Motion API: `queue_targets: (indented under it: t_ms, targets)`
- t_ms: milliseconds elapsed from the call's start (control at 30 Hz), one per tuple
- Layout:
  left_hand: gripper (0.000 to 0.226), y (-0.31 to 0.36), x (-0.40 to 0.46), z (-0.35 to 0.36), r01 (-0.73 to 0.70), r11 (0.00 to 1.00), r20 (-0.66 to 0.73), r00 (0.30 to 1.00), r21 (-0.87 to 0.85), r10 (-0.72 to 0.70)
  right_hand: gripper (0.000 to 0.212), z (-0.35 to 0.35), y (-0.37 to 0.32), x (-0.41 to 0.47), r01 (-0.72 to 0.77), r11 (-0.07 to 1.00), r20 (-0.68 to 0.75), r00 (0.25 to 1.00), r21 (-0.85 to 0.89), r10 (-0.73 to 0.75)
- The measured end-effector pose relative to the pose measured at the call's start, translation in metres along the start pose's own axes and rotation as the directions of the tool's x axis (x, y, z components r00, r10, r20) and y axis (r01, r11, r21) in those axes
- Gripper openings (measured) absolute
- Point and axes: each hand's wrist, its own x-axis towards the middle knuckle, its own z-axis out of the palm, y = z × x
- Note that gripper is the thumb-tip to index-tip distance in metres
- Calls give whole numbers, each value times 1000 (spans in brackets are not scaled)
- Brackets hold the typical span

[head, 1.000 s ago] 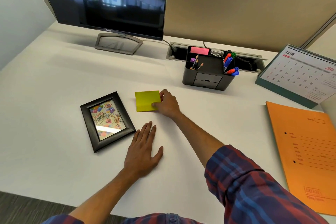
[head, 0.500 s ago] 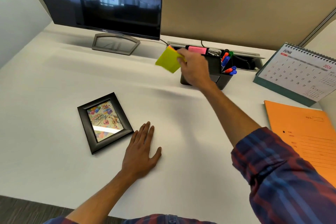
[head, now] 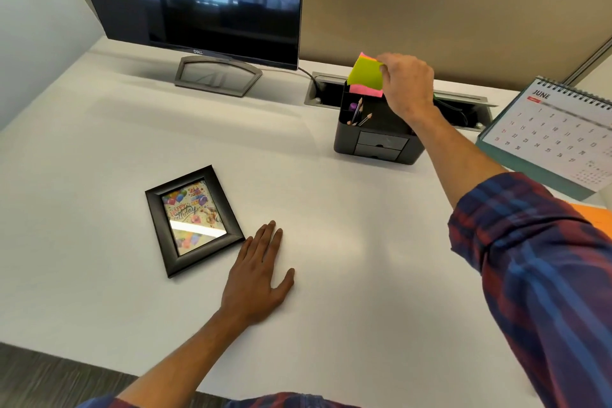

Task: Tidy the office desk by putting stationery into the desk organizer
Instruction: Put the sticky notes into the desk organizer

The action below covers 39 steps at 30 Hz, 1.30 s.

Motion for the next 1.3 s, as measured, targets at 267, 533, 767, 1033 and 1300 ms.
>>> queue_targets:
  t_ms: [267,533,767,1033,1300]
  targets:
    - [74,0,-1,-1,1,1000,-3,1000,-1,-1,28,17,7,5,-12,1000,159,987,-20,15]
    - [74,0,-1,-1,-1,1000,-1,1000,-1,1,29,25,6,-1,-37,999,145,989,-32,41]
    - [74,0,-1,-1,-2,1000,2,1000,4,2,31,34,8,-10,-3,1000,327,945,1,3]
    - [74,0,-1,0,-2,1000,3,1000,7,2,29,25,-6,-19,-87,985,89,993,148,75]
    - [73,2,-2,-2,-6,1000,-11,1000,-9,6,23,13,-56,-67,-11,937,-70,997,348,37]
